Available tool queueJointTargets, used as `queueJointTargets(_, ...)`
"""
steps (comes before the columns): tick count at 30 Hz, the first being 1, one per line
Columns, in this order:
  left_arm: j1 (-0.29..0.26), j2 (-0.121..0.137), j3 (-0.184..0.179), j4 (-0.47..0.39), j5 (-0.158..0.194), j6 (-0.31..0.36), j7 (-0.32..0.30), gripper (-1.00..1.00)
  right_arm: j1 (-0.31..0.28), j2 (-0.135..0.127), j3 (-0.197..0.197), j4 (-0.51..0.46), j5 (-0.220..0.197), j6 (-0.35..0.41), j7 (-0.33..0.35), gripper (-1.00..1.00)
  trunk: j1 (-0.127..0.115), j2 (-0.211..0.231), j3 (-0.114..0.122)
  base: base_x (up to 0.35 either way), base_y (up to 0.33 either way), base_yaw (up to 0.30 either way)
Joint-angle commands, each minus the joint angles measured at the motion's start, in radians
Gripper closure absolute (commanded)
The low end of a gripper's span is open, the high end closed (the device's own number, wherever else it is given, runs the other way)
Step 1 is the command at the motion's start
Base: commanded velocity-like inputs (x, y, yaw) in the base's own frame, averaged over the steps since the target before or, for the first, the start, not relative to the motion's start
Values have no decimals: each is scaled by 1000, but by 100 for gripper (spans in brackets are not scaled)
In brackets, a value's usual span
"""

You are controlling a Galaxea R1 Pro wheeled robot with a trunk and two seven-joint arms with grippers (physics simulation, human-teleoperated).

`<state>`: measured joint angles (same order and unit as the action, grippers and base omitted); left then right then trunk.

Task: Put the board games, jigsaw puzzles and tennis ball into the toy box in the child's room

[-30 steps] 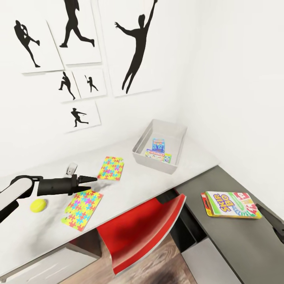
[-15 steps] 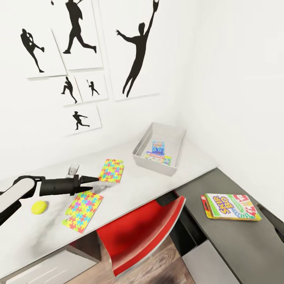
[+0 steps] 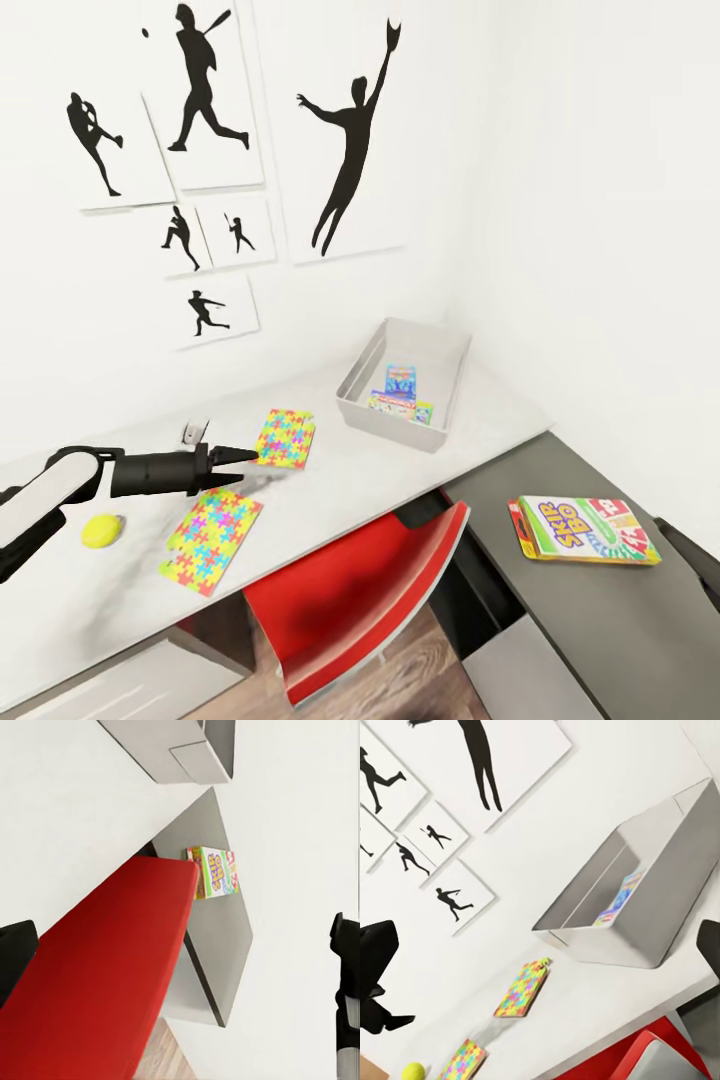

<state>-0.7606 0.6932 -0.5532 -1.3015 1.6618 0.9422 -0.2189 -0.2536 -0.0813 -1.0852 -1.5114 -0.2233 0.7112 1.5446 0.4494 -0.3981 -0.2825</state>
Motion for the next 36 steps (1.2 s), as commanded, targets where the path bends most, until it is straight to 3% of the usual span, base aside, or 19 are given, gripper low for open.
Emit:
queueJointTargets(1,-2,-6,-3,1,-7,0,-8,-100,-1,-1,-1,1,0,10,3,-100,1,-2,0,0,0,0)
queueJointTargets(10,-2,-19,-4,1,-9,1,-5,-100,-1,-2,0,7,2,9,1,-100,1,-2,15,0,0,0)
queueJointTargets(16,-2,-45,-35,-1,-11,1,-5,-100,-1,-3,-7,9,2,8,0,-100,1,-2,25,0,0,0)
queueJointTargets(36,-2,-49,-42,-1,-14,1,-5,-100,-1,1,-12,8,-1,8,2,-100,1,-2,58,0,0,41)
